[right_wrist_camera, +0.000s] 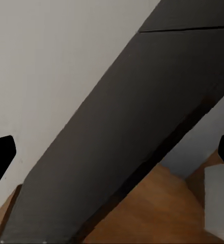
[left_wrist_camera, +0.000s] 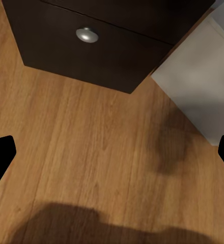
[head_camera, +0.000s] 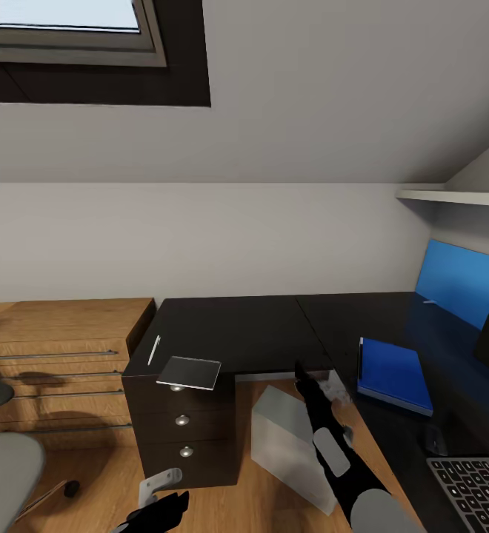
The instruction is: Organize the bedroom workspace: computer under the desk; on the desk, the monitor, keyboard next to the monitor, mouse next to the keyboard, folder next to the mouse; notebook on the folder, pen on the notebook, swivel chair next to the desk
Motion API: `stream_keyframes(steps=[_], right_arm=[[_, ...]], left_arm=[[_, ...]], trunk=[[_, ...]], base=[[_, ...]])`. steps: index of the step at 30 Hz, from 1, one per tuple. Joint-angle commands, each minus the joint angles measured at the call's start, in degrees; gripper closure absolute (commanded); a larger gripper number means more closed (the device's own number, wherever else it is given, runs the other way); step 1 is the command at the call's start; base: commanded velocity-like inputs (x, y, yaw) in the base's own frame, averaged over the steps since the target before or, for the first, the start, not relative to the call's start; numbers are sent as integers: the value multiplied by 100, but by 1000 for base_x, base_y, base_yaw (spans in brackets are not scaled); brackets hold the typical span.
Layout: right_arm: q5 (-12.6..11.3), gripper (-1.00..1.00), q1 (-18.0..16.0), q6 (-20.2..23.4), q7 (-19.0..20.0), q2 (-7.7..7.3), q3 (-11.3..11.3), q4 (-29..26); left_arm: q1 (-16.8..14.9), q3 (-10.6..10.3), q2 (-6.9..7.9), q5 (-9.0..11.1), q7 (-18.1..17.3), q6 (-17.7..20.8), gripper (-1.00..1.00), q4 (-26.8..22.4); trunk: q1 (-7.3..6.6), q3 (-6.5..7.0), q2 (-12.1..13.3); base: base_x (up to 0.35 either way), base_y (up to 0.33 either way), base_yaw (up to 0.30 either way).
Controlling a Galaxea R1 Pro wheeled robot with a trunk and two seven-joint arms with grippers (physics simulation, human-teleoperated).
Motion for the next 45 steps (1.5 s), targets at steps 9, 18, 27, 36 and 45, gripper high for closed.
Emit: stream_keyframes(steps=[9, 18, 27, 36, 45], right_arm=[[-73, -100, -9, -23, -384, -13, 723, 380], [-97, -100, -9, 84, -427, -20, 736, 398], [-92, -100, -9, 1056, -423, -48, 726, 386], [-95, -100, -9, 2168, -370, -212, 725, 374], [-106, -100, -9, 2315, -63, -241, 725, 380]], left_arm=[[-5, -19, 12, 59, 30, -171, -100, -21], [-5, -19, 20, 57, 24, -555, -100, -42], [-4, -19, 60, 56, 22, -591, -100, -431], [28, -18, 364, 171, 30, -482, -100, -1435], [29, 307, 391, 614, 54, 333, -100, -2311]], trunk=[[0, -6, -4], [0, -6, -4], [0, -6, -4], [0, -6, -4], [0, -6, -4]], base=[[-19, 143, 0], [26, 267, 0], [76, 296, 0], [59, 229, 0], [7, 27, 0]])
